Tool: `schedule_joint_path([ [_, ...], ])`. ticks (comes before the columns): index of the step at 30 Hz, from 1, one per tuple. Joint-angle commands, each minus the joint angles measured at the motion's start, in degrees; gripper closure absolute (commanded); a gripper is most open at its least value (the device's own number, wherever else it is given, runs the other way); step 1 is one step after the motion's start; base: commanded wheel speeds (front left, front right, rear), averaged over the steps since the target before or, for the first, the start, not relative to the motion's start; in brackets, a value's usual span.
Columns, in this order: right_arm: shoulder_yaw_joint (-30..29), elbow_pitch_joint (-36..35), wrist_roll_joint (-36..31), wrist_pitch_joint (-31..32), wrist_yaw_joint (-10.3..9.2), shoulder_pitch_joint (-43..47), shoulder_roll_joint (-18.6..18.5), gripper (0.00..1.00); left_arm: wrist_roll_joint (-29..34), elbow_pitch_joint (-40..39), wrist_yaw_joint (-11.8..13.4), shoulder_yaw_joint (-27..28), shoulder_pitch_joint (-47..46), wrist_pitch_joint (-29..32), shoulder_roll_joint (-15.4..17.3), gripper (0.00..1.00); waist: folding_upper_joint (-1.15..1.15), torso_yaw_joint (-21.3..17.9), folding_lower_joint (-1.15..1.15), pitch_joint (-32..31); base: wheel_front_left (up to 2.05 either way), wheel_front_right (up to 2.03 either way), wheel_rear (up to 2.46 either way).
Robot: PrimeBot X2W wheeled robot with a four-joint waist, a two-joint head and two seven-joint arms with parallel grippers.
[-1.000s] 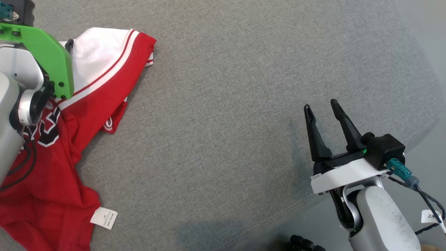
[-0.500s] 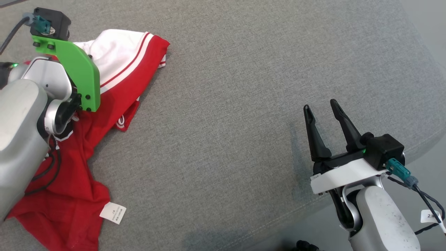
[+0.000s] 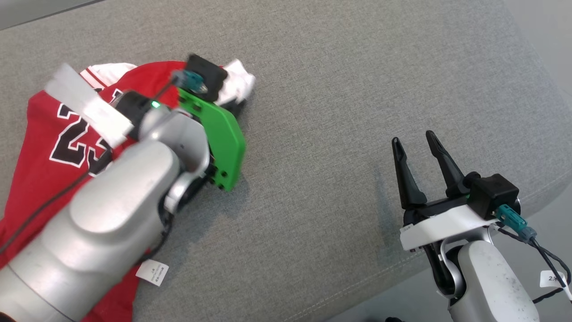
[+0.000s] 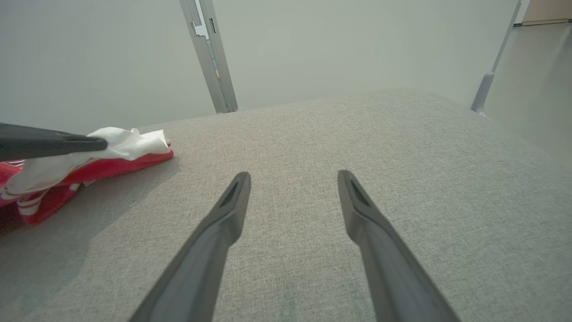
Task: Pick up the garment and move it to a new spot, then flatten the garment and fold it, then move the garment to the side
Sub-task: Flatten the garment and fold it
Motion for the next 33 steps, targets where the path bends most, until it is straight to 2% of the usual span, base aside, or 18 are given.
schedule_joint_path([
  [1, 0.17, 0.13, 0.14, -0.18, 0.01, 0.58, -0.11, 0.0, 0.48, -0.64, -0.26, -1.2, 1.86, -0.3, -1.34, 1.0, 0.0, 0.08, 0.0, -0.71, 0.0, 0.0, 0.0],
  [5, 0.51, 0.17, 0.28, -0.18, 0.01, 0.57, -0.12, 0.0, 0.82, -0.97, 0.29, -3.97, 5.29, -1.43, -5.31, 1.0, 0.0, -0.23, 0.0, -1.34, 0.0, 0.0, 0.0],
  [13, 0.38, 0.51, 0.16, -0.18, 0.01, 0.96, -0.11, 0.0, 2.88, 3.66, 2.13, -6.64, 8.82, -6.79, -11.77, 1.0, 0.0, -1.05, 0.0, -2.07, 0.0, 0.0, 0.0],
  [14, 0.53, 0.57, 0.2, -0.17, 0.01, 0.91, -0.1, 0.0, 2.67, 4.79, 2.09, -7.06, 9.78, -7.37, -12.64, 0.77, 0.0, -1.2, 0.0, -2.11, 0.0, 0.0, 0.0],
  [15, 0.65, 0.68, 0.28, -0.18, 0.01, 0.9, -0.1, 0.0, 2.37, 5.62, 1.76, -7.44, 10.64, -7.87, -13.4, 0.11, 0.0, -1.36, 0.0, -2.19, 0.0, 0.0, 0.0],
  [16, 0.65, 0.68, 0.28, -0.18, 0.01, 0.9, -0.1, 0.0, 2.37, 5.62, 1.76, -7.44, 10.64, -7.87, -13.4, 0.11, 0.0, -1.36, 0.0, -2.19, 0.0, 0.0, 0.0],
  [17, 0.72, 0.74, 0.41, -0.18, 0.01, 0.88, -0.1, 0.0, 2.16, 6.43, 1.54, -7.46, 11.06, -8.54, -14.08, 0.0, 0.0, -1.48, 0.0, -2.21, 0.0, 0.0, 0.0],
  [22, 0.17, 0.83, 0.43, -0.17, 0.01, 1.02, -0.11, 0.0, 0.97, 9.16, -0.13, -7.75, 13.99, -11.68, -16.76, 0.0, 0.0, -1.6, 0.0, -2.54, 0.0, 0.0, 0.0],
  [26, -0.15, 1.0, 0.25, -0.18, 0.01, 1.2, -0.11, 0.0, 0.67, 9.46, -0.26, -6.96, 14.68, -14.68, -18.17, 0.0, 0.0, -1.3, 0.0, -2.99, 0.0, 0.0, 0.0],
  [30, 0.0, 1.06, 0.43, -0.18, 0.01, 1.03, -0.12, 0.0, 0.49, 9.36, 1.69, -4.58, 14.19, -18.13, -18.49, 0.0, 0.0, -1.21, 0.0, -3.49, 0.0, 0.0, 0.0],
  [33, -0.2, 1.02, 0.32, -0.18, 0.01, 1.31, -0.12, 0.0, 0.06, 8.95, 2.94, -2.85, 12.98, -18.96, -17.56, 0.0, 0.0, -1.11, 0.0, -3.84, 0.0, 0.0, 0.0],
])
